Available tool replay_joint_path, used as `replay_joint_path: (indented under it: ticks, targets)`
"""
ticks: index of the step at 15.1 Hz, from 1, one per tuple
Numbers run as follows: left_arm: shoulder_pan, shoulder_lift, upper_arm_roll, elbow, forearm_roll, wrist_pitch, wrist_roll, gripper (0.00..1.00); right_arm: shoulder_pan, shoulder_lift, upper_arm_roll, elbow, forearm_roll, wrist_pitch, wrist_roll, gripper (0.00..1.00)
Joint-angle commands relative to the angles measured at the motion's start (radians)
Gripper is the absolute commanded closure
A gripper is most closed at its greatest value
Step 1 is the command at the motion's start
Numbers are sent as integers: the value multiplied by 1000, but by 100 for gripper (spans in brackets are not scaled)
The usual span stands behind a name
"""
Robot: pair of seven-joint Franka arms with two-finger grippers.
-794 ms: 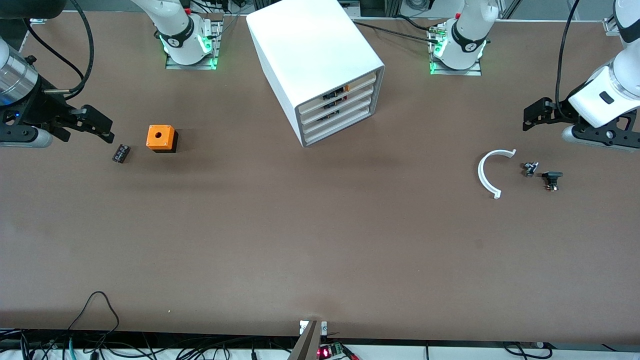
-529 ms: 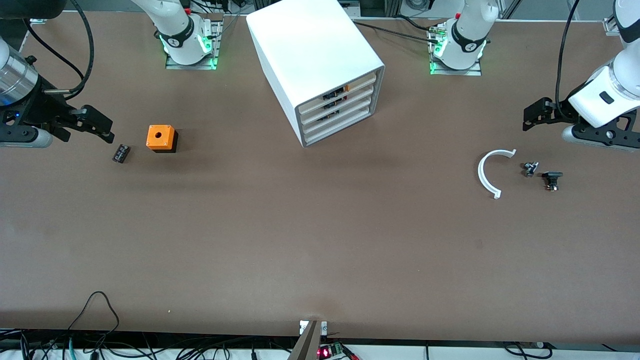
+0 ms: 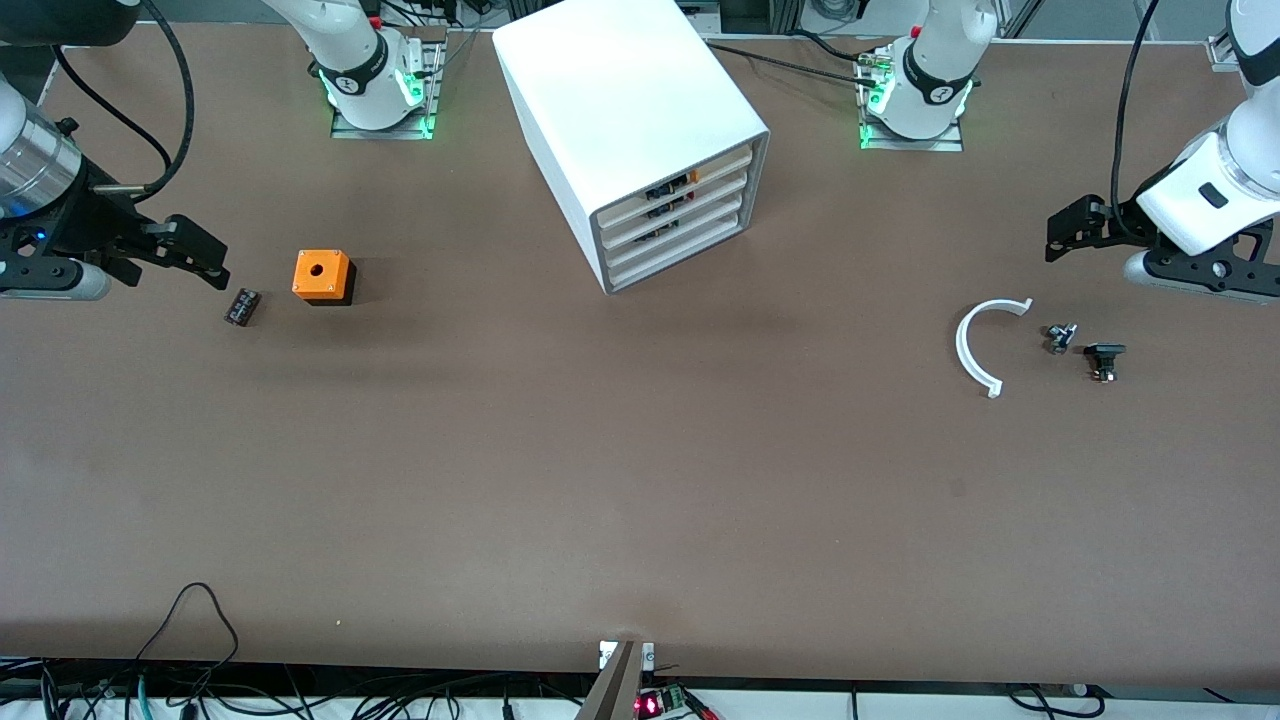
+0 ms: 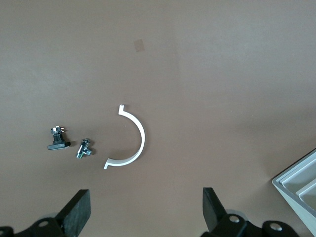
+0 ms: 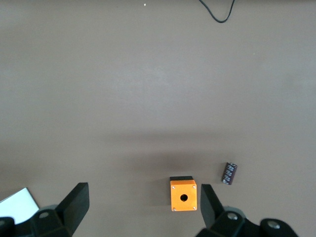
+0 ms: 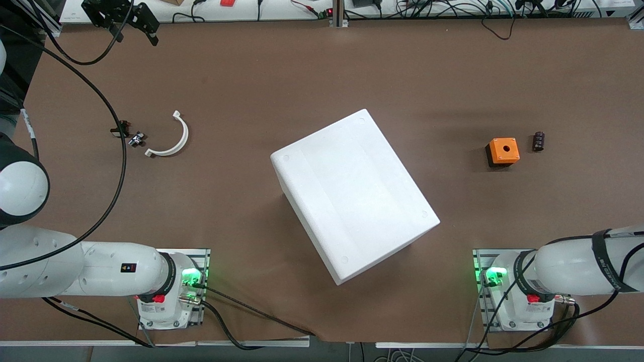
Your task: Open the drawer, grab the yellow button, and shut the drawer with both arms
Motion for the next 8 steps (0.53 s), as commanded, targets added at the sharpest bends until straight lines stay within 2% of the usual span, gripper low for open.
replay_joint_path:
  ticks: [1, 5, 6, 8]
  targets:
    - [-12, 13, -6, 19, -30, -74, 2, 0, -1, 7, 6, -9, -21, 10, 19, 0]
    - [-11, 47, -6, 18, -182, -150, 10, 0, -3, 30, 5, -39, -15, 7, 2, 0]
    - [-11, 48, -6, 19, -220, -170, 37, 0, -3, 38, 5, -42, -15, 0, 2, 0]
    - [3, 80, -3, 12, -370, -232, 190, 0, 8, 46, 6, -55, -17, -8, 2, 0]
